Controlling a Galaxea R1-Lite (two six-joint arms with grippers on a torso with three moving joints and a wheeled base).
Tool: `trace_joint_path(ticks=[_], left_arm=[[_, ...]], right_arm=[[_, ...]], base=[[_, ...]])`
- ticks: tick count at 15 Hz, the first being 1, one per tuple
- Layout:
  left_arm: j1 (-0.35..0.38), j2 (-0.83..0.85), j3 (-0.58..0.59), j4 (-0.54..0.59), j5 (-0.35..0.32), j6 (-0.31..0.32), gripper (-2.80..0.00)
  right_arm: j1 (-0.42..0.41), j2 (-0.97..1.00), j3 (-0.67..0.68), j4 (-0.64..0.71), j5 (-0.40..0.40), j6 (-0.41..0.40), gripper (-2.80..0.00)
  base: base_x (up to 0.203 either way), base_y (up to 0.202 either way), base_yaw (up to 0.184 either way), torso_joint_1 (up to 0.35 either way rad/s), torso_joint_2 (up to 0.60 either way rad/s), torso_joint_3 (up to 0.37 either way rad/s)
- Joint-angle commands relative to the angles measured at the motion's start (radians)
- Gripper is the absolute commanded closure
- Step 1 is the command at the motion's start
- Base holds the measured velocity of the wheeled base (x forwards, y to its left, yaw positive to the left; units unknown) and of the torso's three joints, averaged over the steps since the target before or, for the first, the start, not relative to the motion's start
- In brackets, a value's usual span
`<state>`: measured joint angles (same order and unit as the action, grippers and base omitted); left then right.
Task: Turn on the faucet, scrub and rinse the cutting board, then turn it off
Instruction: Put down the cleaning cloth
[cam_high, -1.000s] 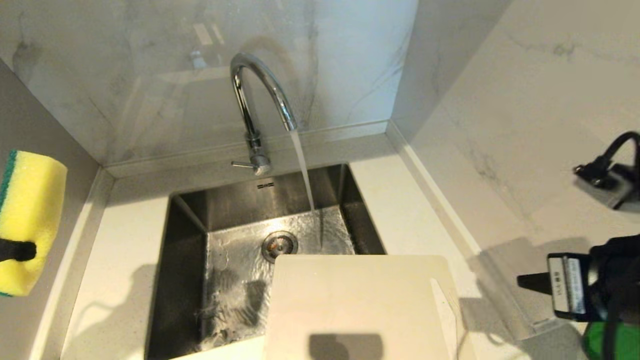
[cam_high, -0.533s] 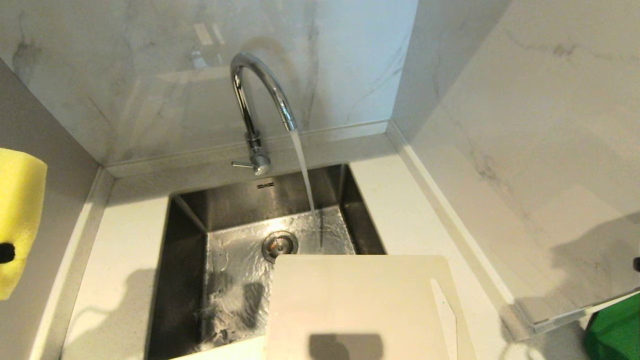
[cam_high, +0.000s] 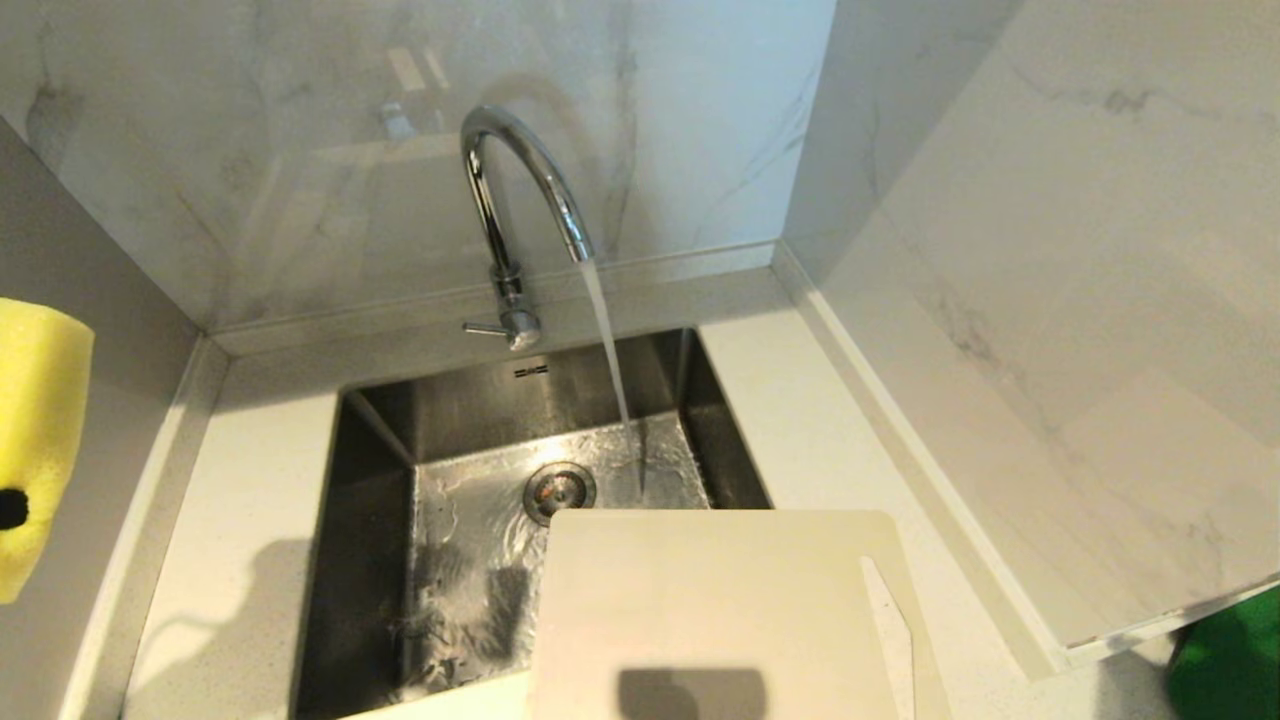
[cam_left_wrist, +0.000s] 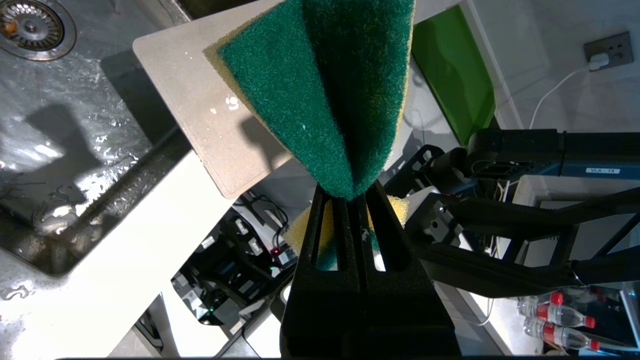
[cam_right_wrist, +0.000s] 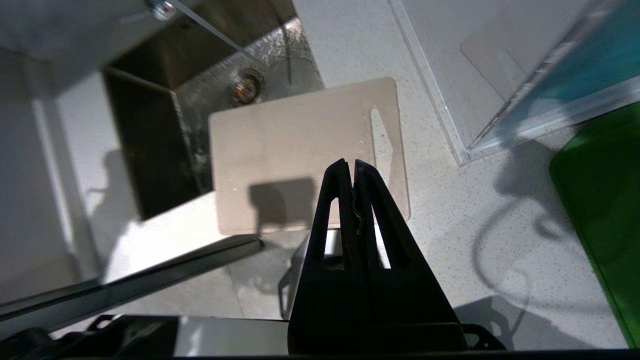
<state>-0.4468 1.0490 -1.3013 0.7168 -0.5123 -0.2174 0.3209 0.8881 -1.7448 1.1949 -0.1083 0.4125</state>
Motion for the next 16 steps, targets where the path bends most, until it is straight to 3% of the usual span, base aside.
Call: trace_joint_path(ticks=[1,8,16], left_arm=[[0.000,-0.002,-0.001,0.004,-0.002,-0.002,0.00],[0.000,-0.037,0.001,0.043,0.000,-0.002,0.00],[0.000,-0.080,0.019,0.056,-0.003,-0.002,0.00]], right_arm=[[0.000,0.005,-0.174,0.101,0.008,0.012,0.00],[-0.055,-0.099,-0.209,0.118,-0.002,0.037,0.00],[-0.092,-0.171,-0.201,0.184,-0.314,-0.030,0.00]], base=[[0.000,0.000,0.000,0.000,0.00,0.000],[0.000,0.000,0.000,0.000,0.00,0.000],[0.000,0.000,0.000,0.000,0.00,0.000]])
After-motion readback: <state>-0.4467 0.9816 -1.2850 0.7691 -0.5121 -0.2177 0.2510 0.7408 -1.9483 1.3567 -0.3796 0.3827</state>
